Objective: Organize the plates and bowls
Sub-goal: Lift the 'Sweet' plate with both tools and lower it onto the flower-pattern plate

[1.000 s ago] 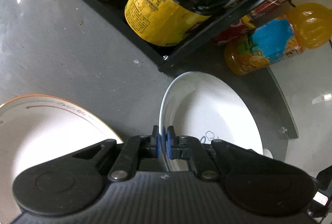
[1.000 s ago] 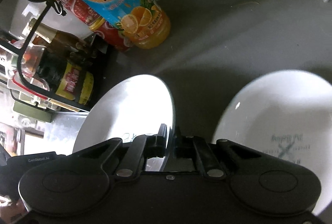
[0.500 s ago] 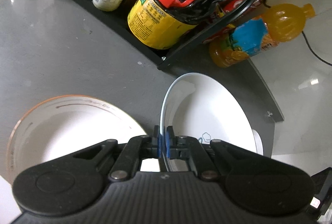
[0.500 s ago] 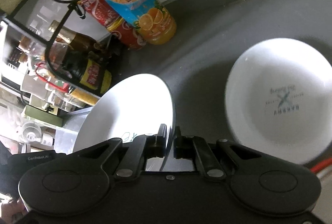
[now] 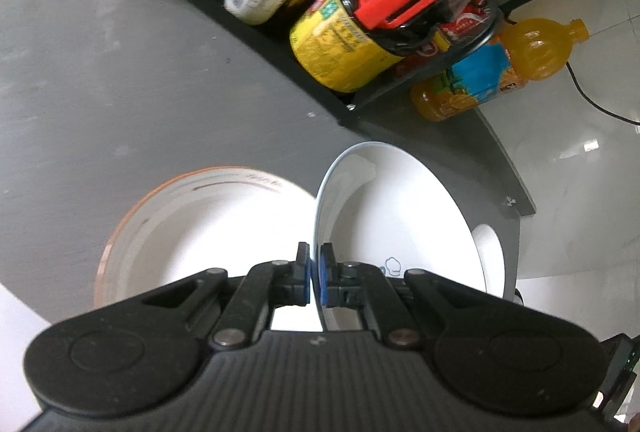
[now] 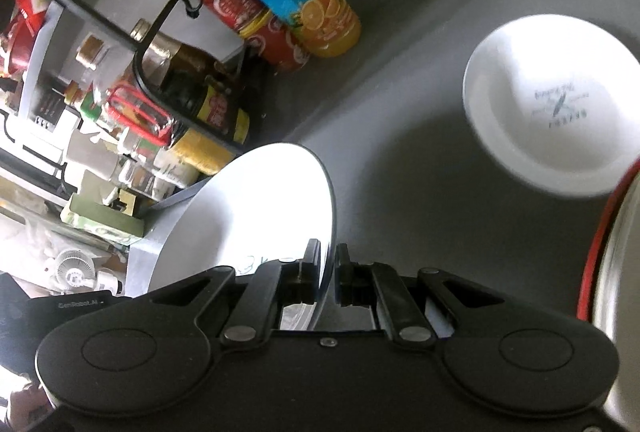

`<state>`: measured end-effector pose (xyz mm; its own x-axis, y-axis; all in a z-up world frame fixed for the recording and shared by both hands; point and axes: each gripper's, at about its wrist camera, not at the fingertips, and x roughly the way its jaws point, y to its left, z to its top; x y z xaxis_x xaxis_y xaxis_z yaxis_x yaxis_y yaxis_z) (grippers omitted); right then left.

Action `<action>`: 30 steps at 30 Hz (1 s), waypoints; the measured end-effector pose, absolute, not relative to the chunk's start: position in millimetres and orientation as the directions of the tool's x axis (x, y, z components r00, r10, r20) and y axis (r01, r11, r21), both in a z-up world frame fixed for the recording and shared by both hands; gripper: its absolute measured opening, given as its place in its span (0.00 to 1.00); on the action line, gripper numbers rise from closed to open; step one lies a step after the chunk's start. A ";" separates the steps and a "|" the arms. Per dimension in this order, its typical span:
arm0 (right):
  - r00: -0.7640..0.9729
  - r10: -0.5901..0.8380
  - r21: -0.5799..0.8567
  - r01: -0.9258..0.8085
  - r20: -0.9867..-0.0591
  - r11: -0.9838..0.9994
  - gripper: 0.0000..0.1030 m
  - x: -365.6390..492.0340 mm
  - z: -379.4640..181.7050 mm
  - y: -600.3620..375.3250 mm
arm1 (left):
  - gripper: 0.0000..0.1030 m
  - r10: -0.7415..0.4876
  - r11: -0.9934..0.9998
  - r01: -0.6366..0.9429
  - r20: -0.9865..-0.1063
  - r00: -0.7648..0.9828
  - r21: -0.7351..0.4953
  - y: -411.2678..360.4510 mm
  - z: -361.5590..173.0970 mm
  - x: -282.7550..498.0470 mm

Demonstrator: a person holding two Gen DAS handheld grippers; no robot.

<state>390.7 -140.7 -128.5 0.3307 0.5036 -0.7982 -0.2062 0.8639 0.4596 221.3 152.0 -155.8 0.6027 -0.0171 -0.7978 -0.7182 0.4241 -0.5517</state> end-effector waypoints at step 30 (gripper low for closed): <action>0.350 0.414 0.349 -0.236 -0.840 0.907 0.07 296.8 -152.6 -103.5 | 0.05 -0.016 0.511 -0.723 -0.846 0.533 -0.465 162.4 -179.7 153.2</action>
